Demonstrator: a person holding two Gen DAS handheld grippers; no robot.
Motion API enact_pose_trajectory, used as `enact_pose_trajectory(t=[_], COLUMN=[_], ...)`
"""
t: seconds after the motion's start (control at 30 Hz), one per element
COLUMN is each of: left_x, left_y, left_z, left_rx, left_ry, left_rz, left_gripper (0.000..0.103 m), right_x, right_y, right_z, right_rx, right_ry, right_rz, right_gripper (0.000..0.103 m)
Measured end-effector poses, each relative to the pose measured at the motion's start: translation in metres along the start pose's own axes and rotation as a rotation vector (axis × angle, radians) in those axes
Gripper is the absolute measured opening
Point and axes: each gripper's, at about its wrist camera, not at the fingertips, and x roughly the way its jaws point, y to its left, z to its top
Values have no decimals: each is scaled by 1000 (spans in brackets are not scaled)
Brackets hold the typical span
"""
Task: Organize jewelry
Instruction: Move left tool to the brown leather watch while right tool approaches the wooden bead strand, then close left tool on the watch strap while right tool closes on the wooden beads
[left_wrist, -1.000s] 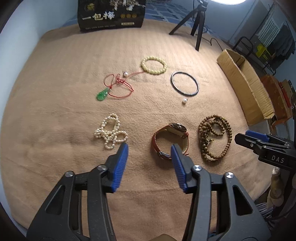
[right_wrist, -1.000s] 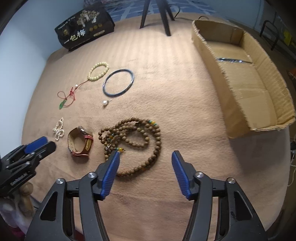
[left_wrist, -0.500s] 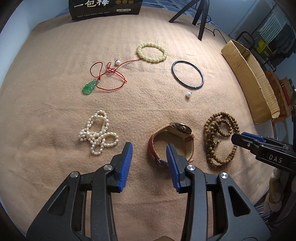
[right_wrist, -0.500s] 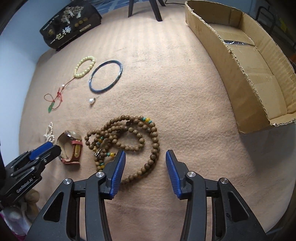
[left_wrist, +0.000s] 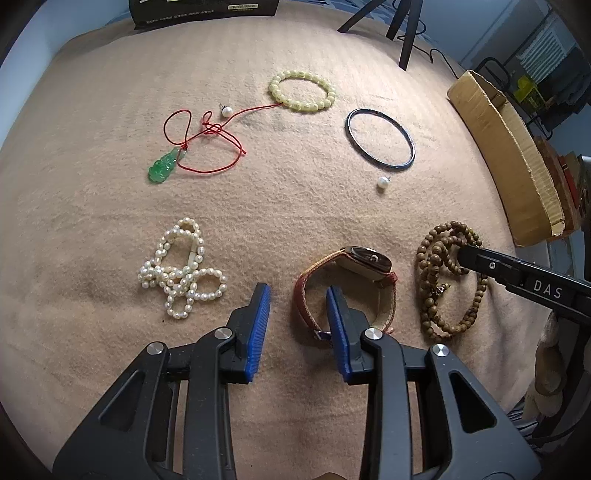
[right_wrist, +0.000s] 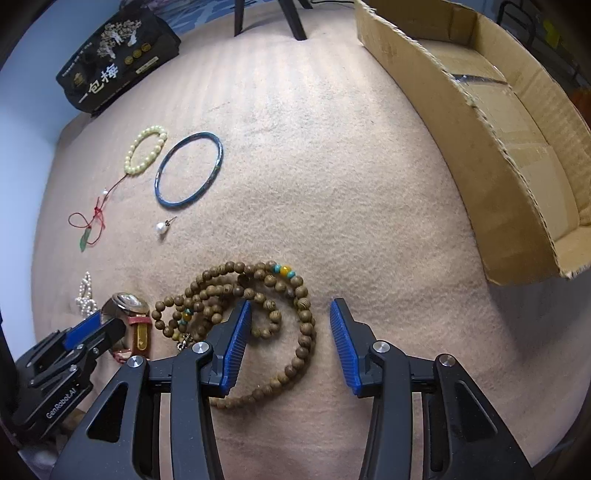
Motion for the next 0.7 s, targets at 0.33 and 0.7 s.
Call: enact_pose_trajectory(t=[0.33, 0.7], left_x=[10, 0], left_y=[-2, -1], left_z=[6, 1], left_rx=[-8, 7], left_ry=[4, -31], left_rz=[-1, -5], left_gripper=[18, 6], right_x=[7, -5], right_y=[13, 32], right_z=[7, 5], right_rx=[-74, -156], right_ry=[-8, -42], right_rz=[-55, -32], right_gripper=[16, 5])
